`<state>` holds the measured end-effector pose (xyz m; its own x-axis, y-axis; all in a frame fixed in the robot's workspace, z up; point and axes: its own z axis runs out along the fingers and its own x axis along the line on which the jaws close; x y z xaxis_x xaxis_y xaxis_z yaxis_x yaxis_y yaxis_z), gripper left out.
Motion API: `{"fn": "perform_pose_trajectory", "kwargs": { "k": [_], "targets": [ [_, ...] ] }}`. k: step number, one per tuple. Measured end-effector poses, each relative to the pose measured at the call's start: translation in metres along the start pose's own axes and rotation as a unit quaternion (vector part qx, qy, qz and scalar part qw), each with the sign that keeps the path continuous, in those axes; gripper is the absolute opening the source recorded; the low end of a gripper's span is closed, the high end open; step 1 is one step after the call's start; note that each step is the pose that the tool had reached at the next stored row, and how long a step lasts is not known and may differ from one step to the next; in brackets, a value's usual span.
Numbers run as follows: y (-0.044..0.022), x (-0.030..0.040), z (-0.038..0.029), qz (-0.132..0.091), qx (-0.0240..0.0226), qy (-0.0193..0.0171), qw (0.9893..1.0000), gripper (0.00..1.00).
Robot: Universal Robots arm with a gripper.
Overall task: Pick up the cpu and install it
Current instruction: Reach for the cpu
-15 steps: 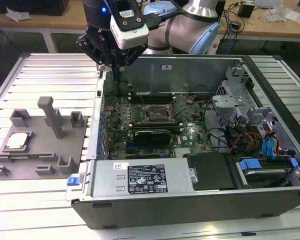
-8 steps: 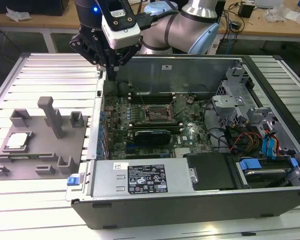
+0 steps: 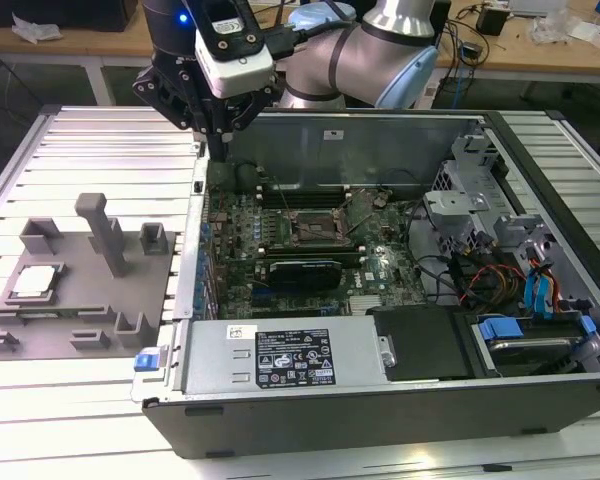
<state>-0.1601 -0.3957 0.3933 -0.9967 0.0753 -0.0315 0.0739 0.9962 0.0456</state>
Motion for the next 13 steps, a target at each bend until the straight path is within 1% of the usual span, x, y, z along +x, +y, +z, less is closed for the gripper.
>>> {"fn": "perform_pose_trajectory", "kwargs": {
  "k": [4,9,11,13],
  "targets": [
    [-0.0002,0.0025,-0.0001,0.0,0.0,-0.0003,1.0,0.11],
    [-0.0005,0.0078,-0.0003,0.0,-0.0001,-0.0008,1.0,0.11],
    [-0.0009,0.0139,-0.0005,0.0,-0.0001,-0.0015,1.0,0.11],
    [-0.0011,0.0177,-0.0006,0.0,-0.0001,-0.002,1.0,0.11]
  ]
}}
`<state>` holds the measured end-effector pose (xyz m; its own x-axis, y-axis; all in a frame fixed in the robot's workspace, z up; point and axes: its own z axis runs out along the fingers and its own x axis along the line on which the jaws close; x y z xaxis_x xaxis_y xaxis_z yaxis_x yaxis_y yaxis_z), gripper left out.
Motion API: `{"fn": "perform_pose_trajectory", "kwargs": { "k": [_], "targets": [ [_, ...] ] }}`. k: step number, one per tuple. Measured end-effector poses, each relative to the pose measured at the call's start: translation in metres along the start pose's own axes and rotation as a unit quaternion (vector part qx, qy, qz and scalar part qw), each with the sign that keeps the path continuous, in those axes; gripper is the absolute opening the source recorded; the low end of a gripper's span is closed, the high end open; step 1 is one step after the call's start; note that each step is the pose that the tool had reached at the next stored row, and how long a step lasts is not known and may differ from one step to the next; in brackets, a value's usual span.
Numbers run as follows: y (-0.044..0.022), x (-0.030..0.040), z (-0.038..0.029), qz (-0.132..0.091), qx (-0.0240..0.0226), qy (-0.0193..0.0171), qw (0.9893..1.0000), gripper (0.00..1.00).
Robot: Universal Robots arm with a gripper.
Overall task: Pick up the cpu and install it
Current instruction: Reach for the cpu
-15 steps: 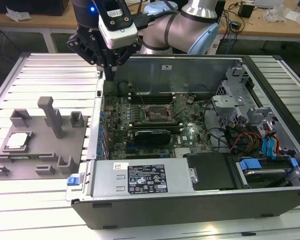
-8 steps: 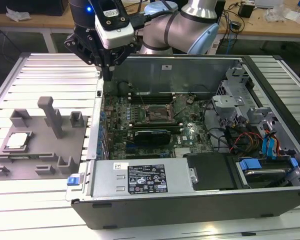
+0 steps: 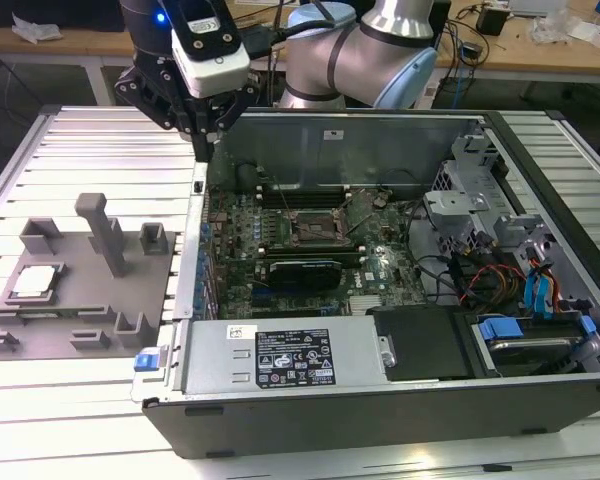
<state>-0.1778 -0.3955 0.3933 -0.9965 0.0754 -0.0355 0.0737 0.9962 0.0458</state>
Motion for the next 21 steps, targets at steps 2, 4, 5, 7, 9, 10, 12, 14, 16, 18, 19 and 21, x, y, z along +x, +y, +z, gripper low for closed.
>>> {"fn": "perform_pose_trajectory", "kwargs": {
  "k": [2,4,5,7,9,10,12,14,16,18,19,21],
  "targets": [
    [-0.0003,0.0039,-0.0001,0.0,-0.0001,-0.0005,1.0,0.11],
    [-0.0005,0.0072,-0.0003,0.0,-0.0001,-0.001,1.0,0.11],
    [-0.0006,0.0085,-0.0003,0.0,-0.0001,-0.0011,1.0,0.11],
    [-0.0008,0.0118,-0.0004,0.0,-0.0001,-0.0016,1.0,0.11],
    [-0.001,0.0146,-0.0006,0.0,-0.0001,-0.0019,1.0,0.11],
    [-0.0013,0.0177,-0.0007,0.0,-0.0002,-0.0024,1.0,0.11],
    [-0.0015,0.0214,-0.0008,0.0,-0.0002,-0.0028,1.0,0.11],
    [-0.0017,0.0241,-0.0009,0.0,-0.0003,-0.0031,1.0,0.11],
    [-0.002,0.0279,-0.001,0.0,-0.0002,-0.0034,1.0,0.11],
    [-0.0022,0.0318,-0.0011,0.0,-0.0003,-0.004,1.0,0.11],
    [-0.0022,0.0332,-0.0012,0.0,-0.0003,-0.0042,1.0,0.11],
    [-0.0024,0.0393,-0.0014,0.0,-0.0003,-0.0047,1.0,0.11]
  ]
}}
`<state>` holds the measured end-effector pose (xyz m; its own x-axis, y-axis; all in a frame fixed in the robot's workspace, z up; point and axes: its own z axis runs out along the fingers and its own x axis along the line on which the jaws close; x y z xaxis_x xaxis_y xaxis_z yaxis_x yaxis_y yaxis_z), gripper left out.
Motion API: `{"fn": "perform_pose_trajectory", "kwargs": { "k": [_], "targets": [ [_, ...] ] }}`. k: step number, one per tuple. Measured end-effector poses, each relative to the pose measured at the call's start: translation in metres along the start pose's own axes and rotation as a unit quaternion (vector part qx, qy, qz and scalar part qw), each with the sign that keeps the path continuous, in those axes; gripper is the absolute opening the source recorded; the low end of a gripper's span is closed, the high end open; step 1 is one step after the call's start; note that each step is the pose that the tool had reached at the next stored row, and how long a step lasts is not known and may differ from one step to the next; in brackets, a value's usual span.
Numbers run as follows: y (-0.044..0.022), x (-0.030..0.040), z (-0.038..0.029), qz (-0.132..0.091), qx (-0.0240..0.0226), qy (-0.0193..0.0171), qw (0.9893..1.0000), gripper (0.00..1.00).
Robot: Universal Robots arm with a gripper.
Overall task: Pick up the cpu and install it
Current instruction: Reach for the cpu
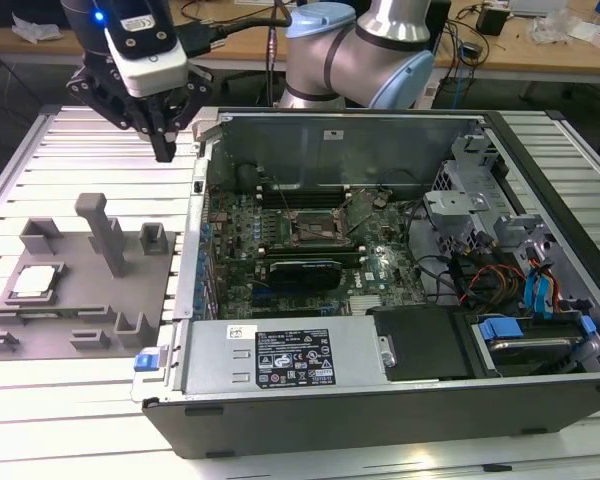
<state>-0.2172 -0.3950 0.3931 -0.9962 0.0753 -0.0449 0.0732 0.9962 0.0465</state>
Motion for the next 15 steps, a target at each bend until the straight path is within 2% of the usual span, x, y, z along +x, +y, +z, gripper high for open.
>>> {"fn": "perform_pose_trajectory", "kwargs": {
  "k": [5,10,15],
  "targets": [
    [-0.0004,0.0101,-0.0005,0.0,-0.0001,-0.0009,1.0,0.11],
    [-0.0012,0.0266,-0.0009,0.0,-0.0003,-0.0032,1.0,0.11],
    [-0.0017,0.039,-0.0013,0.0,-0.0003,-0.0045,1.0,0.11]
  ]
}}
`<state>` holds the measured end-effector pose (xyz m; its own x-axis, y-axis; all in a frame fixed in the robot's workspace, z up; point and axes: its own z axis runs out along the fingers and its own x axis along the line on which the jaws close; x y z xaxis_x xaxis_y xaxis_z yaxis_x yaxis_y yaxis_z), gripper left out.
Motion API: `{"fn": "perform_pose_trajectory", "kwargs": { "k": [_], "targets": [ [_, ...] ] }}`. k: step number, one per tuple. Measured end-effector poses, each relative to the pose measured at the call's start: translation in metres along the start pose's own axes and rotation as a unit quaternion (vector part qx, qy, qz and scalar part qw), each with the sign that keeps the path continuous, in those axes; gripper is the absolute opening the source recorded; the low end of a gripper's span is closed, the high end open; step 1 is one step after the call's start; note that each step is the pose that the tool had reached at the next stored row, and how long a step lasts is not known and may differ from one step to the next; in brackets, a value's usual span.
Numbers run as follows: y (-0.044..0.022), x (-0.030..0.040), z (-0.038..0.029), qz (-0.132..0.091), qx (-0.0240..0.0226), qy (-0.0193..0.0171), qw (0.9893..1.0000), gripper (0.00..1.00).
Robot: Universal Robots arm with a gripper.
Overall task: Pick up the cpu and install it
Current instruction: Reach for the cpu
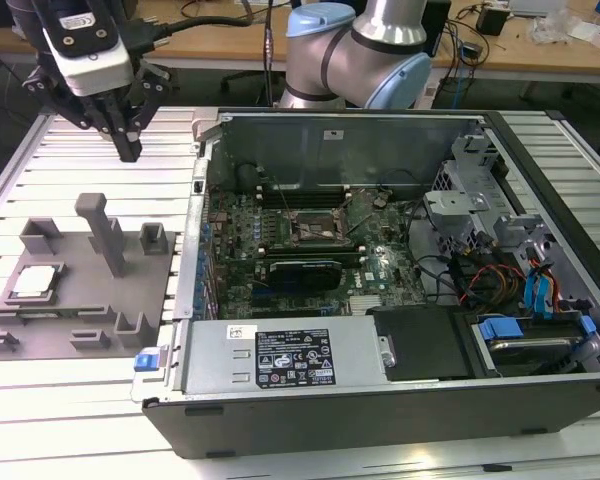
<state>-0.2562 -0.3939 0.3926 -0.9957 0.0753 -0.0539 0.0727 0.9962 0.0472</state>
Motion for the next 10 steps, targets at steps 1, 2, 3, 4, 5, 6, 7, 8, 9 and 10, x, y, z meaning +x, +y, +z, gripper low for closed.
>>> {"fn": "perform_pose_trajectory", "kwargs": {
  "k": [1,2,3,4,5,6,7,8,9,10],
  "targets": [
    [-0.0001,0.002,-0.0001,0.0,0.0,-0.0002,1.0,0.11],
    [-0.0003,0.0052,-0.0002,0.0,0.0,-0.0005,1.0,0.11],
    [-0.0004,0.0075,-0.0002,0.0,-0.0001,-0.0009,1.0,0.11],
    [-0.0005,0.0101,-0.0004,0.0,-0.0001,-0.0012,1.0,0.11],
    [-0.0007,0.0132,-0.0005,0.0,-0.0001,-0.0016,1.0,0.11],
    [-0.0008,0.0151,-0.0005,0.0,-0.0002,-0.0018,1.0,0.11],
    [-0.001,0.0181,-0.0007,0.0,-0.0002,-0.002,1.0,0.11],
    [-0.0011,0.0211,-0.0009,0.0,-0.0001,-0.0024,1.0,0.11],
    [-0.0012,0.0232,-0.0009,0.0,-0.0002,-0.0026,1.0,0.11],
    [-0.0013,0.0268,-0.0011,0.0,-0.0002,-0.0029,1.0,0.11]
  ]
}}
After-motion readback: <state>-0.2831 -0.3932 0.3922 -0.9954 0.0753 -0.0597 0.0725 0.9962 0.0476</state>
